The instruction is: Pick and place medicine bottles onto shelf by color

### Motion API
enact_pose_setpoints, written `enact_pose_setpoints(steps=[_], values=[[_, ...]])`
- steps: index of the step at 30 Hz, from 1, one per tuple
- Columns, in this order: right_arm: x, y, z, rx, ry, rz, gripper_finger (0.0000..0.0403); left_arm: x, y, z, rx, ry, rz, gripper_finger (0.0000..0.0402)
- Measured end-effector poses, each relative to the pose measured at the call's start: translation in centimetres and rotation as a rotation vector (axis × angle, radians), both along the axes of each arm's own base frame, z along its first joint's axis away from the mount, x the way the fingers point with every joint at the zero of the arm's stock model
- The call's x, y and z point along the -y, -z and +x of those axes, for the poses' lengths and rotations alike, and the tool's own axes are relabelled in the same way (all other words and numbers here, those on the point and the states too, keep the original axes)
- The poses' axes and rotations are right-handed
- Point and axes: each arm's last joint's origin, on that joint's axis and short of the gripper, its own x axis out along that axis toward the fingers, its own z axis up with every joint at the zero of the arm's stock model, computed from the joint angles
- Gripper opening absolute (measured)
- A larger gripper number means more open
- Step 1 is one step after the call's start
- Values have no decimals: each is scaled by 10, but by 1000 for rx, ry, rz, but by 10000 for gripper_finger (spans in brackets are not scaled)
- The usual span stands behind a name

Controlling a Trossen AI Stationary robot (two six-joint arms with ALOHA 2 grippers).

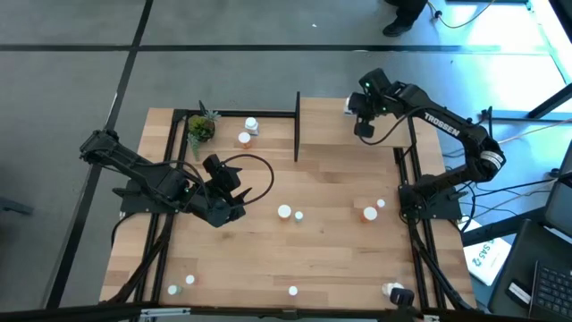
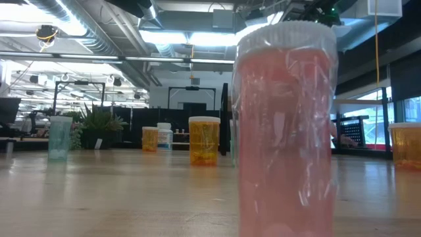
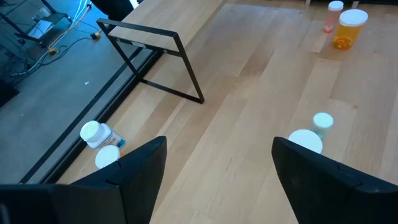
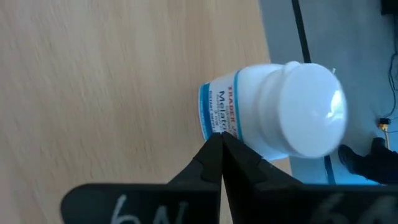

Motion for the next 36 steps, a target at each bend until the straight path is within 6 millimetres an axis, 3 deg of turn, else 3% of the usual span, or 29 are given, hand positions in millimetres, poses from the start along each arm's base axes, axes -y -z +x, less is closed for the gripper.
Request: enact_pose_setpoints(steps=[6,12,21,27,32,36], values=[[-25,-25,-3,87,0,-55,9,0,0,0,-1,0,0,286],[-78,-46,-7,122,-41,-73,9,0,0,0,-1,0,0,286],[-169,-51,-11,137,-162,67,9,8,0,-3,-1,35,0,286],[-219,-48,-13,152,-236,150,9,19,0,-8,9,76,-13,286],[-253,-45,-16,172,-296,213,9,25,0,-11,10,100,-14,286],[-268,-42,-14,171,-297,218,9,25,0,-11,10,100,-15,286]])
